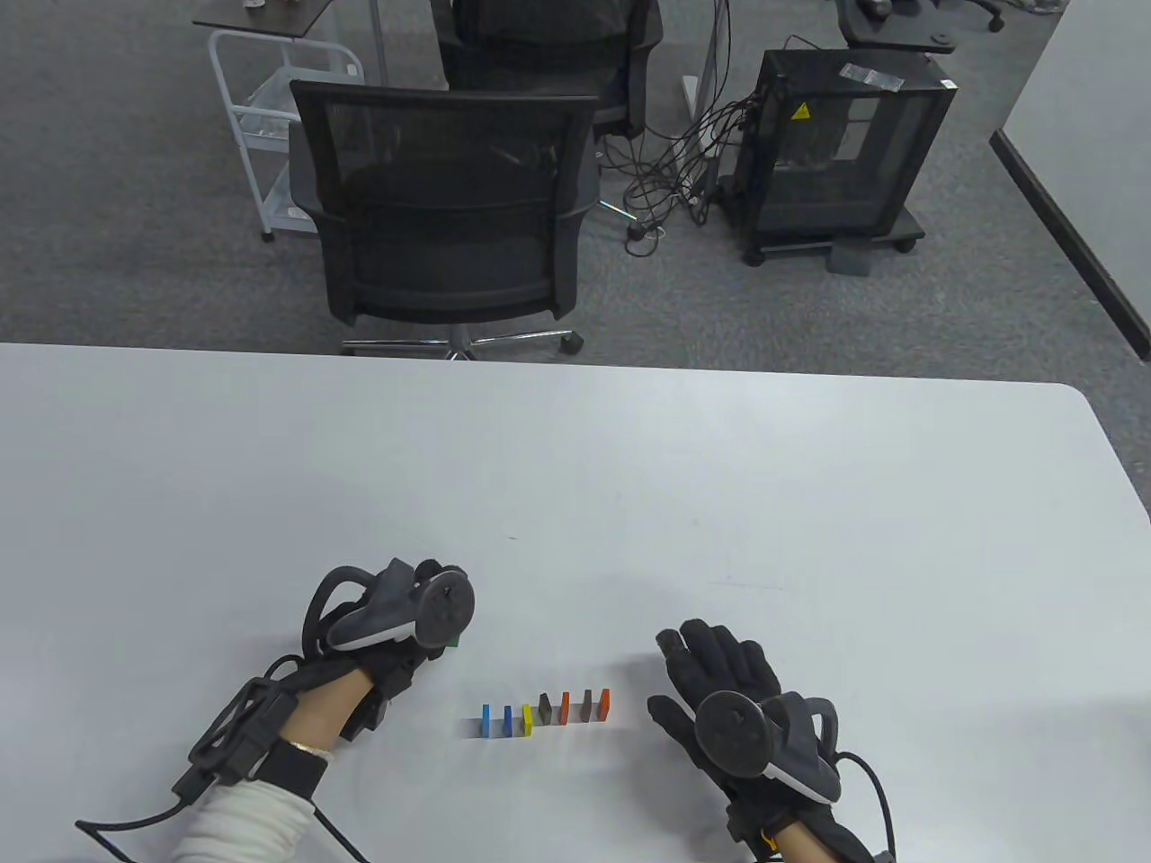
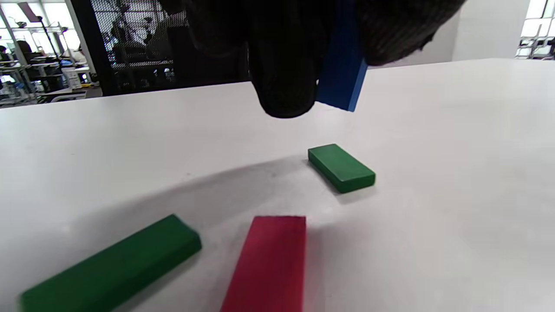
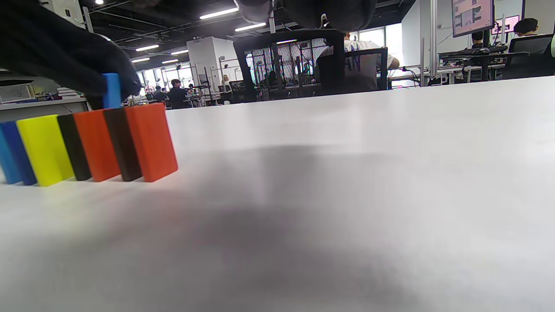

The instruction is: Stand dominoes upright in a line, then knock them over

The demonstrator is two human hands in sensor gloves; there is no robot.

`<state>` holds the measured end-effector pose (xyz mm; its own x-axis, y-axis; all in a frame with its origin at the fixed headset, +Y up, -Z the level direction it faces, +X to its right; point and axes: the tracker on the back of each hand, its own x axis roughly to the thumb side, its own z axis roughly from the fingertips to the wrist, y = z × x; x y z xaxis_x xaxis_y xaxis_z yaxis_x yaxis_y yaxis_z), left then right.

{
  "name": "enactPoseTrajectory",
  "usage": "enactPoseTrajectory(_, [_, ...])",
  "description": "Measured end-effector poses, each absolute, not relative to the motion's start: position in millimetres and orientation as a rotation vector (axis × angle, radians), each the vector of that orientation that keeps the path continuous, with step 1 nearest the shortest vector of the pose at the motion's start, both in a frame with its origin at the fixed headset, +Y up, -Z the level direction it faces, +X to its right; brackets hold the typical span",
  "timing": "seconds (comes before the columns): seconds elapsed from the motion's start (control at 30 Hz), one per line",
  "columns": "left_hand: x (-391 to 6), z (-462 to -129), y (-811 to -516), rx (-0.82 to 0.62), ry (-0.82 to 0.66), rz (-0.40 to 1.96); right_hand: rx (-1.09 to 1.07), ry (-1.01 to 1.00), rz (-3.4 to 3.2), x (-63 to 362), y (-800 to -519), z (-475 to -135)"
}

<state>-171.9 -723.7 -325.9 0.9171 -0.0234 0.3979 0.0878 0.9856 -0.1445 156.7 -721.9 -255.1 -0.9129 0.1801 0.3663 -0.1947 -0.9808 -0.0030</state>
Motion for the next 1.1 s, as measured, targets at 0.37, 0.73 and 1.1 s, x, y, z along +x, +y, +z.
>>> enactPoseTrajectory(0.37, [-178, -255, -742, -0.185, -0.553, 0.038, 0.543, -0.040, 2.901, 157, -723, -256])
enactPoseTrajectory(0.73, [-167, -246, -760, -0.194, -0.580, 0.049, 0.550, -0.010, 2.902, 156, -725, -256])
enactPoseTrajectory(1.1, [-163, -245, -763, -0.226, -0.578, 0.065, 0.555, -0.002, 2.906, 155, -726, -256])
